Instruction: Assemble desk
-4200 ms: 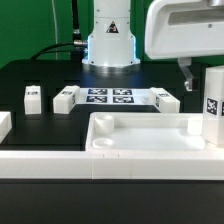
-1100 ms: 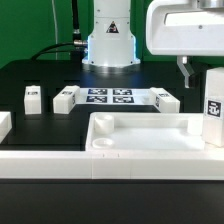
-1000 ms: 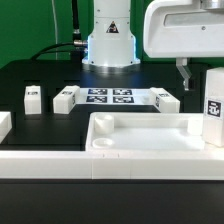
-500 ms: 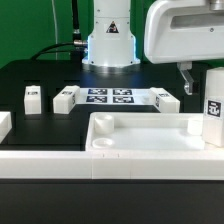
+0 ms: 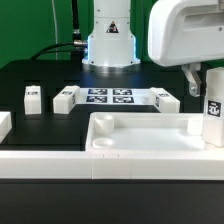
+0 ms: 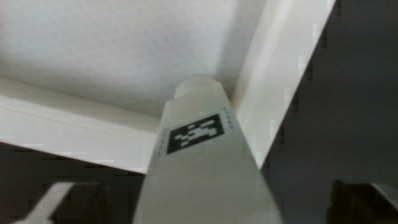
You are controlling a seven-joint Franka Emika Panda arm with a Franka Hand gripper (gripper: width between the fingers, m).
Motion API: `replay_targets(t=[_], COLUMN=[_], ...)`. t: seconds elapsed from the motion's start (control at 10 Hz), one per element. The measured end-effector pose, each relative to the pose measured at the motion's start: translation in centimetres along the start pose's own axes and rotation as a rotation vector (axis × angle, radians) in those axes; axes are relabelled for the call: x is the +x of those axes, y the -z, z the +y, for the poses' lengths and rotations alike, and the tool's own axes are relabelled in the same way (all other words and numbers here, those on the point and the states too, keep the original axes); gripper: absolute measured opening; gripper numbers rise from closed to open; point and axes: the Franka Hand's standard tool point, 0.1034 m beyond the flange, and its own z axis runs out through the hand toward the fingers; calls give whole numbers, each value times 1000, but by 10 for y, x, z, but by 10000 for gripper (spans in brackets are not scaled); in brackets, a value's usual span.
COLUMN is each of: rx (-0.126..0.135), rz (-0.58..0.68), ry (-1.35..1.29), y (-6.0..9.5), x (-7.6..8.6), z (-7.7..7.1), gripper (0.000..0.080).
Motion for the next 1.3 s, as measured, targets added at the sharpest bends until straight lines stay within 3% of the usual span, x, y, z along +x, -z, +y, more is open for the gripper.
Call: replay_targets(t=[0.1,0.2,0.3,0.6,1.3], rx=[0,0,0,0,34], rz=[0,0,0,0,28], ry=[0,0,-5,-57,-800], y=[0,0,0,0,-1], x=[0,0,0,0,1], z=[0,0,1,1,3], gripper=[554,353,288,288,291])
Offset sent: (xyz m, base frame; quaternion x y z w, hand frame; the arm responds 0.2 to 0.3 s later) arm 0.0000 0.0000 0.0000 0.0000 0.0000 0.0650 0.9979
